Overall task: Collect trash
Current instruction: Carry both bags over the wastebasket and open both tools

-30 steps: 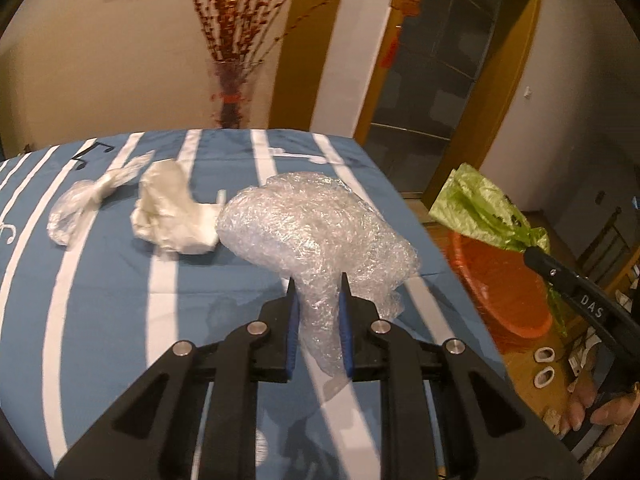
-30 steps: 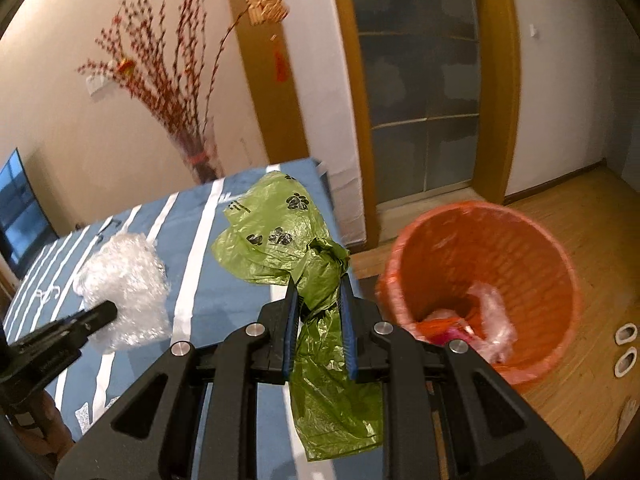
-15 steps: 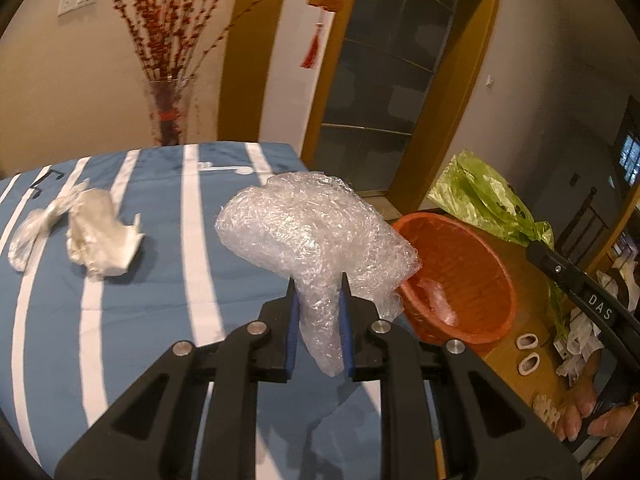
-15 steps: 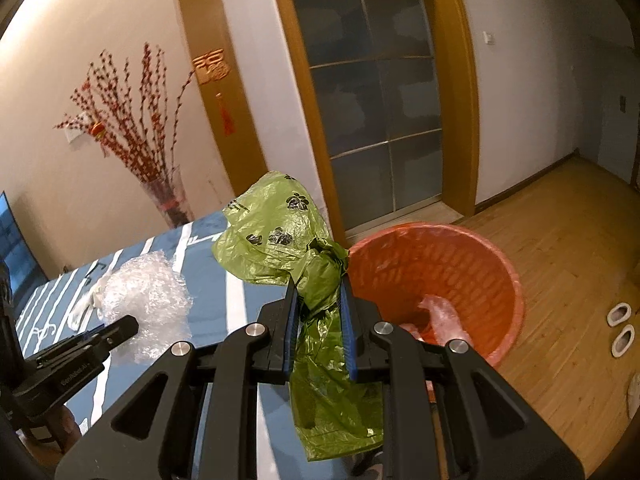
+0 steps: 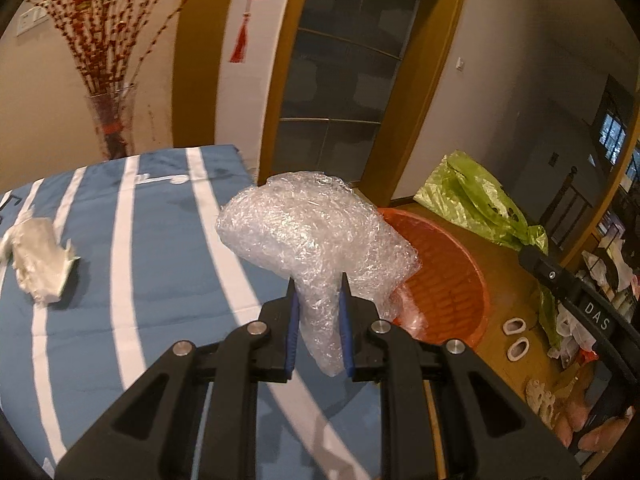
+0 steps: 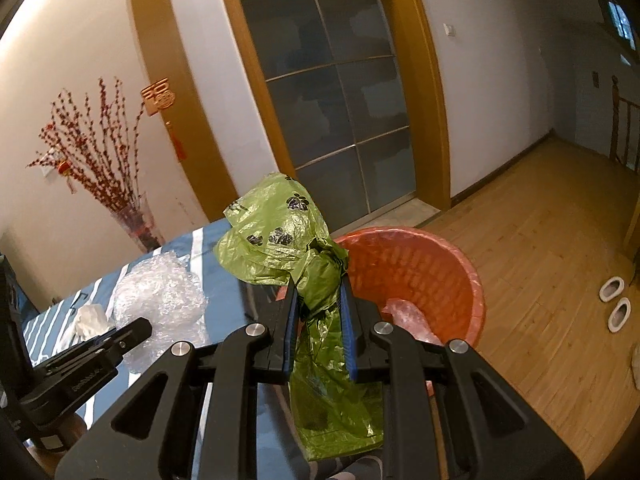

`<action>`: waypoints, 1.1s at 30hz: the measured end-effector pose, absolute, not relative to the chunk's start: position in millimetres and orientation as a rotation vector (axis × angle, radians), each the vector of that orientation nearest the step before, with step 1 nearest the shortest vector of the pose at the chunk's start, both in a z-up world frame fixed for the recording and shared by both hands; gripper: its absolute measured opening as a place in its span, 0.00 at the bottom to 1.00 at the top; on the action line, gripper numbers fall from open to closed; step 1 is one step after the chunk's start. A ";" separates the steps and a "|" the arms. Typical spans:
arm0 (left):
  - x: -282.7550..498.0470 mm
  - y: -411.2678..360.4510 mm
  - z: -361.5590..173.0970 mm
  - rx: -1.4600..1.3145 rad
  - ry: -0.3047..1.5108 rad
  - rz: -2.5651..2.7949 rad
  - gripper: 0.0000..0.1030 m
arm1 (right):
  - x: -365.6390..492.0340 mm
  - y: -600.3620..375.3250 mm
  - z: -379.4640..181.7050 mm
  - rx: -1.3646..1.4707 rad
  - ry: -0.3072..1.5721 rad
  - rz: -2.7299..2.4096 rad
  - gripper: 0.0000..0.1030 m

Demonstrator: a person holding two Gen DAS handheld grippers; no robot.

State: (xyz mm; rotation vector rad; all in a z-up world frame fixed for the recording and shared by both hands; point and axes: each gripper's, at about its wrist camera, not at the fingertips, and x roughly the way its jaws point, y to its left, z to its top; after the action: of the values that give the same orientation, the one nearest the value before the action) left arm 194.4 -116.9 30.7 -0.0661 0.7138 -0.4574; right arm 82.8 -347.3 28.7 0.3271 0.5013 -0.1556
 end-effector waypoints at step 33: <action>254.1 -226.3 -14.7 0.007 0.821 -0.583 0.37 | 119.0 -418.9 2.2 0.476 0.502 -0.252 0.40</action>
State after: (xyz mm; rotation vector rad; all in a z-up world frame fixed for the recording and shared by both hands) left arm 254.1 -226.3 -14.7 0.0070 0.8208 -0.5835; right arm 119.0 -418.9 2.2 0.4760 0.5022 -0.2518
